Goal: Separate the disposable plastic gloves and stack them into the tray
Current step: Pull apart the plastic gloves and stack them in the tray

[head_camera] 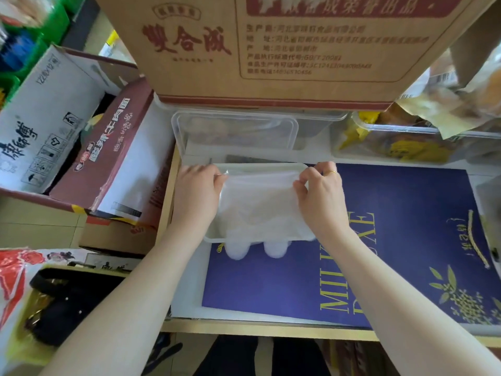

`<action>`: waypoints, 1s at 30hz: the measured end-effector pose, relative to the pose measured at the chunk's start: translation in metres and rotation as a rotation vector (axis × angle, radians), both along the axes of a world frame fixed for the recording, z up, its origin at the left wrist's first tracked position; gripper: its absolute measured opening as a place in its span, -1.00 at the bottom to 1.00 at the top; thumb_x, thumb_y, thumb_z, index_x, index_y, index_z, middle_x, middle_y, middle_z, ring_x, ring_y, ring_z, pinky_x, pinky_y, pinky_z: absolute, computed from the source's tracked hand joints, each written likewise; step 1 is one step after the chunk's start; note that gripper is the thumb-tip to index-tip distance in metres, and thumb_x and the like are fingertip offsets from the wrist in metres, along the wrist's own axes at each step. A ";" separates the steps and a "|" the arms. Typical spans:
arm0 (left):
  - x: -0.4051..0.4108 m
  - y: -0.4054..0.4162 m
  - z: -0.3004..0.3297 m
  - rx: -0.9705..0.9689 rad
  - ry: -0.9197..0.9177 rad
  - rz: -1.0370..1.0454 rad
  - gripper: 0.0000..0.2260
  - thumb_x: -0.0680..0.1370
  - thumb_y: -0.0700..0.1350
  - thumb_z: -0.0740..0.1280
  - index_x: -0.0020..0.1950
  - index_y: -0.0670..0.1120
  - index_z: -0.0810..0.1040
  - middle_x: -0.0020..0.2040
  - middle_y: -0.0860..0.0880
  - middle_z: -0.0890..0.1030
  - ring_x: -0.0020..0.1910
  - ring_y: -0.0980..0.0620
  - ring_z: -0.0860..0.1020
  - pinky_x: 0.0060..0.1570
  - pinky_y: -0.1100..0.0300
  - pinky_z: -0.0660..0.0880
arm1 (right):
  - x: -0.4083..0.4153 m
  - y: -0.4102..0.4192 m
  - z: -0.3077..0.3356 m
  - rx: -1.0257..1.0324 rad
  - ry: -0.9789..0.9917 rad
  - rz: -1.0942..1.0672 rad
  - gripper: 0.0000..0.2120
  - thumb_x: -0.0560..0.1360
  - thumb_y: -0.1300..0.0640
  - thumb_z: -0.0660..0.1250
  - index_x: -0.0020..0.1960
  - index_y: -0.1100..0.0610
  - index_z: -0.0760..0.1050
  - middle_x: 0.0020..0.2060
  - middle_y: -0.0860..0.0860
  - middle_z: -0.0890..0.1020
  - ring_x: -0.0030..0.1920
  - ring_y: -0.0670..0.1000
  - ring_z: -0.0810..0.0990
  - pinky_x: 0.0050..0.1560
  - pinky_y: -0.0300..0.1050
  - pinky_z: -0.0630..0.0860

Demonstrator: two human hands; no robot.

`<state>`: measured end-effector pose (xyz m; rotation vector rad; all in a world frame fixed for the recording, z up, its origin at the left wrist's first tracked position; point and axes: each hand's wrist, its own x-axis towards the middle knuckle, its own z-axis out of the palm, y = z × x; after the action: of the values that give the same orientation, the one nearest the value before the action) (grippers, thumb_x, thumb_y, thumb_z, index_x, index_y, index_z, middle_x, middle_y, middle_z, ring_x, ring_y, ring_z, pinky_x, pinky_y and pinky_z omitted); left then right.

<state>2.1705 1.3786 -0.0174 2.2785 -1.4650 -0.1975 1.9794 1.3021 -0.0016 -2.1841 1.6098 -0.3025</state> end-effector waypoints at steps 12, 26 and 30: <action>0.000 -0.017 0.004 0.078 0.135 0.048 -0.85 0.60 -0.19 0.19 0.01 -0.26 0.48 -0.06 -0.22 0.56 -0.12 -0.16 0.47 -0.23 0.20 0.19 | 0.019 0.007 -0.014 0.426 -0.358 -0.231 -0.67 0.55 0.13 0.26 0.26 0.19 0.28 0.00 0.04 0.47 -0.02 0.08 0.44 -0.28 -0.25 0.19; -0.013 0.025 -0.008 0.189 -0.333 -0.504 -0.61 0.39 0.19 0.21 -0.25 -0.13 0.58 -0.19 -0.05 0.58 -0.23 -0.07 0.56 -0.14 0.14 0.44 | 0.033 0.008 -0.026 0.055 0.257 0.016 -0.66 0.50 0.42 0.06 0.26 0.30 0.24 0.16 0.19 0.36 0.07 0.19 0.50 -0.23 -0.13 0.34; -0.013 0.018 -0.012 0.307 -0.365 -0.506 -0.63 0.15 0.10 0.58 -0.25 -0.11 0.60 -0.28 -0.03 0.57 -0.33 -0.06 0.58 -0.18 0.20 0.48 | 0.032 0.006 -0.024 -0.113 0.340 0.082 -0.69 0.39 0.43 0.16 0.13 0.29 0.37 -0.01 0.17 0.51 -0.15 0.19 0.58 -0.35 -0.08 0.34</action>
<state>2.1578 1.3969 -0.0295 2.2024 -2.3366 -0.1667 2.0114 1.3079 -0.0253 -2.4864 1.7040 0.0055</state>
